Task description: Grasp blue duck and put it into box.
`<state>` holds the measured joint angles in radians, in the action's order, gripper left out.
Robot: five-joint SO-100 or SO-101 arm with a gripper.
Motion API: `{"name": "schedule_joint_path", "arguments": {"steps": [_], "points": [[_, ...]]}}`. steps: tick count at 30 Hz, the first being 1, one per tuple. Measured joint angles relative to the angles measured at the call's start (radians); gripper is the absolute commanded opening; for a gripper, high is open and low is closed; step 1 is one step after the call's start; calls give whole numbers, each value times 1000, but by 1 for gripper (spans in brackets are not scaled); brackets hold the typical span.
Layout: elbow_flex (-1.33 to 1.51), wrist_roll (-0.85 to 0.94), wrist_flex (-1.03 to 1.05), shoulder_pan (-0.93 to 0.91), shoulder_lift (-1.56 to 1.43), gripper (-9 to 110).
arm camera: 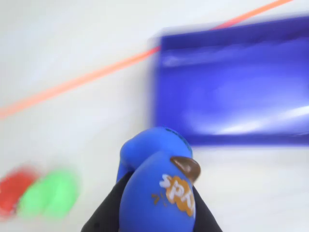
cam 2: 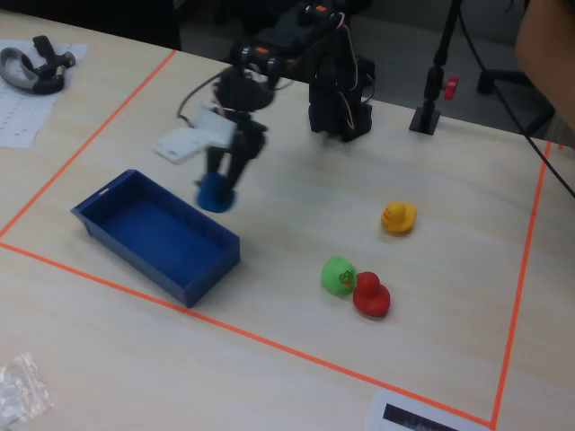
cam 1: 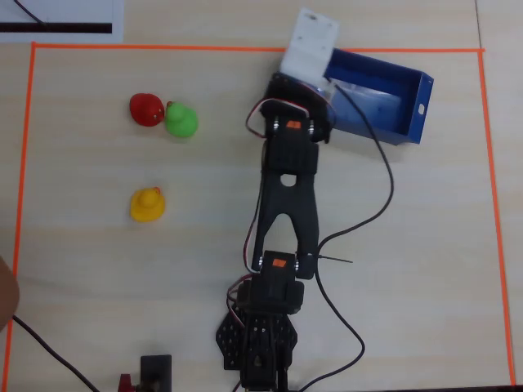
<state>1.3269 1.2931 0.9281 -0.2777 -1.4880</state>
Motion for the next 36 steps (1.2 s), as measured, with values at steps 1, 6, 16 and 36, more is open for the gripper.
{"name": "schedule_joint_path", "arguments": {"steps": [1,6,16,36], "points": [[-41,9,-25,-43,44,0],[-210,54,-164,-143,305,0],[-281,80,-149,-144,531,26],[-52,-115,-38,-193,14,0]]}}
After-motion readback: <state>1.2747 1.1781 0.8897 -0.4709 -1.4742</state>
